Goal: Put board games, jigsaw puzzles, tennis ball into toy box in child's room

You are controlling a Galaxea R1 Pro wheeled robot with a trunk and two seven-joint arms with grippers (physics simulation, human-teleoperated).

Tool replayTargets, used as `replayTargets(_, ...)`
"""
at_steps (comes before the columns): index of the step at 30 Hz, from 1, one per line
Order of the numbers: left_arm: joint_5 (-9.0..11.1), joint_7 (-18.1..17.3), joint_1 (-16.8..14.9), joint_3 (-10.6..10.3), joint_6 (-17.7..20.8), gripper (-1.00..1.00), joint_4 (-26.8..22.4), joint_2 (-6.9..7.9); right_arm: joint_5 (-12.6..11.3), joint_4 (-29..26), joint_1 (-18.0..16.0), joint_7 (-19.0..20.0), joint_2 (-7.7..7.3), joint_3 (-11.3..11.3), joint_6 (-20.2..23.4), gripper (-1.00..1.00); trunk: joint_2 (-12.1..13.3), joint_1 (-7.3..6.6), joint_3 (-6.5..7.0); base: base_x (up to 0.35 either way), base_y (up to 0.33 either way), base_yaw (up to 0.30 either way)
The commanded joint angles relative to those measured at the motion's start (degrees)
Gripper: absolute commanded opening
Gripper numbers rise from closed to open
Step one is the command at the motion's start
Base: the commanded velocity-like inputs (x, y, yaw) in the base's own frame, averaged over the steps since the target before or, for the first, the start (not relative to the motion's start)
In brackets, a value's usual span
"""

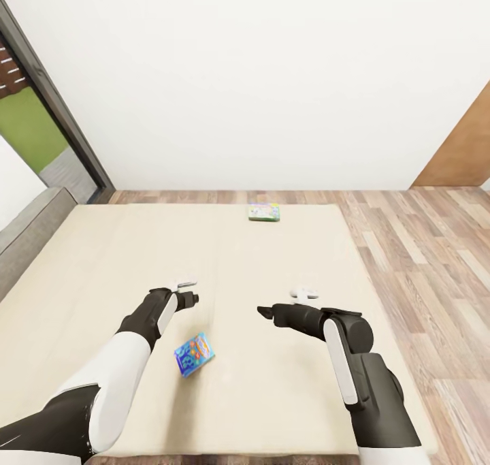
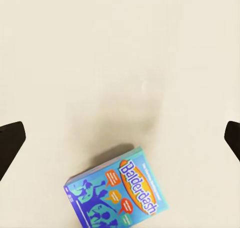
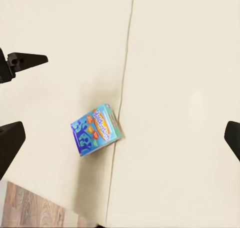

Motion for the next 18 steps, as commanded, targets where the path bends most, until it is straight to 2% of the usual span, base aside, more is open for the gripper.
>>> replayTargets(1, -0.34, -0.05, -0.04, 0.38, 0.21, 1.0, -0.1, -0.09, -0.38, -0.08, -0.04, 0.24, 0.01, -0.05, 0.28, 1.0, -0.11, 0.03, -0.19, 0.0, 0.0, 0.0)
replayTargets(3, -0.31, -0.05, -0.04, 0.4, -0.23, 1.0, -0.1, -0.11, -0.95, -0.16, -0.04, 2.85, -0.14, -0.2, 0.28, 1.0, -0.11, 0.03, -0.38, 0.0, 0.0, 0.0)
replayTargets(5, -0.33, -0.05, -0.04, 0.41, -0.58, 1.0, -0.1, -0.13, -2.34, -0.22, -0.04, 8.07, -1.19, -0.93, 0.28, 1.0, -0.11, 0.03, -0.56, 0.0, 0.0, 0.0)
replayTargets(7, -0.35, -0.05, -0.04, 0.41, -0.83, 1.0, -0.1, -0.13, -4.6, -0.22, -0.04, 17.64, -4.17, -2.67, 0.28, 1.0, -0.11, 0.03, -0.75, 0.0, 0.0, 0.0)
replayTargets(9, -0.35, -0.05, -0.04, 0.38, -0.9, 1.0, -0.1, -0.13, -5.38, -0.21, -0.03, 22.72, -5.82, -3.51, 0.28, 1.0, -0.11, 0.03, -0.94, 0.0, 0.0, 0.0)
replayTargets(10, -0.36, -0.05, -0.04, 0.36, -0.95, 1.0, -0.1, -0.13, -5.76, -0.16, -0.02, 27.32, -7.29, -4.18, 0.28, 1.0, -0.11, 0.03, -1.03, 0.0, 0.0, 0.0)
replayTargets(12, -0.36, -0.05, -0.04, 0.35, -0.98, 1.0, -0.1, -0.13, -5.95, 0.02, 0.01, 32.66, -8.83, -4.9, 0.28, 1.0, -0.11, 0.03, -1.22, 0.0, 0.0, 0.0)
replayTargets(14, -0.36, -0.05, -0.04, 0.34, -1.0, 1.0, -0.1, -0.13, -6.04, 0.13, 0.02, 35.5, -9.63, -5.29, 0.1, 1.0, -0.11, 0.03, -1.41, 0.0, 0.0, 0.0)
replayTargets(18, -0.36, -0.05, -0.04, 0.33, -1.02, 1.0, -0.1, -0.13, -6.14, 0.21, 0.02, 37.5, -10.19, -5.53, -0.22, 1.0, -0.11, 0.03, -1.79, 0.0, 0.0, 0.0)
